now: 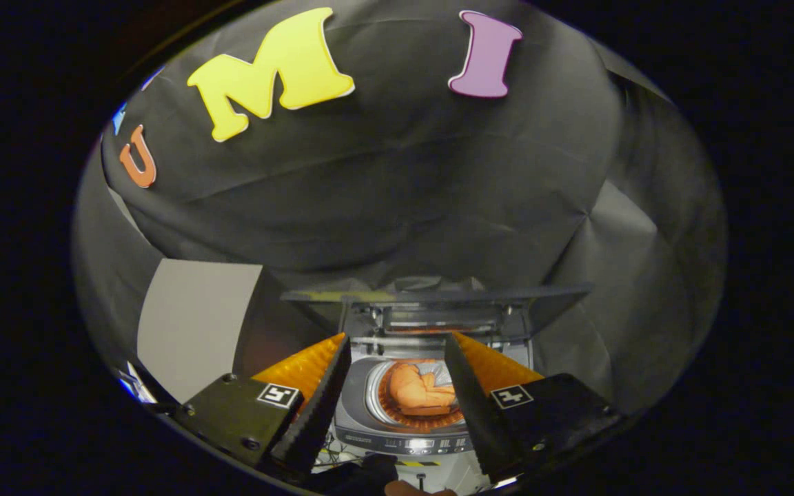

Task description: Put the clothes into the washing machine and then close the washing machine lid.

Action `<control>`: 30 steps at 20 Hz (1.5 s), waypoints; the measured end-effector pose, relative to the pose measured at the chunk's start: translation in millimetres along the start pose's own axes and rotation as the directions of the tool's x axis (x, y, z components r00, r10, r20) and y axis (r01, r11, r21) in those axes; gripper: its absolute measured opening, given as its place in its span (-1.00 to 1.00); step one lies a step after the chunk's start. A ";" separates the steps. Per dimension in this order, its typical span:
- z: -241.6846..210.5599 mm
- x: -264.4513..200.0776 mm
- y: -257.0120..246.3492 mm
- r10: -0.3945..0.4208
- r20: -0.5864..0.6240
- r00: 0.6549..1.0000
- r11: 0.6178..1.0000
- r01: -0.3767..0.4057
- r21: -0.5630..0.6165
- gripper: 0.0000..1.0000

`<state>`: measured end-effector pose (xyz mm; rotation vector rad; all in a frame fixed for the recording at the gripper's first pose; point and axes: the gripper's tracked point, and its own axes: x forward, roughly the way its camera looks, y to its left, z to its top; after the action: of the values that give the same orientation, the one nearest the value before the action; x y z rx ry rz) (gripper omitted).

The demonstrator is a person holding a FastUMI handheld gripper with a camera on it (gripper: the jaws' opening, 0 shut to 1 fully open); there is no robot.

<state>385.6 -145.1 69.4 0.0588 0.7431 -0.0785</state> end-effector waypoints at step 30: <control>-14.2 50.2 -17.7 -0.079 0.024 0.997 0.997 0.079 0.010 0.75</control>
<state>411.3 -164.1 24.5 0.0368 0.7204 -0.1580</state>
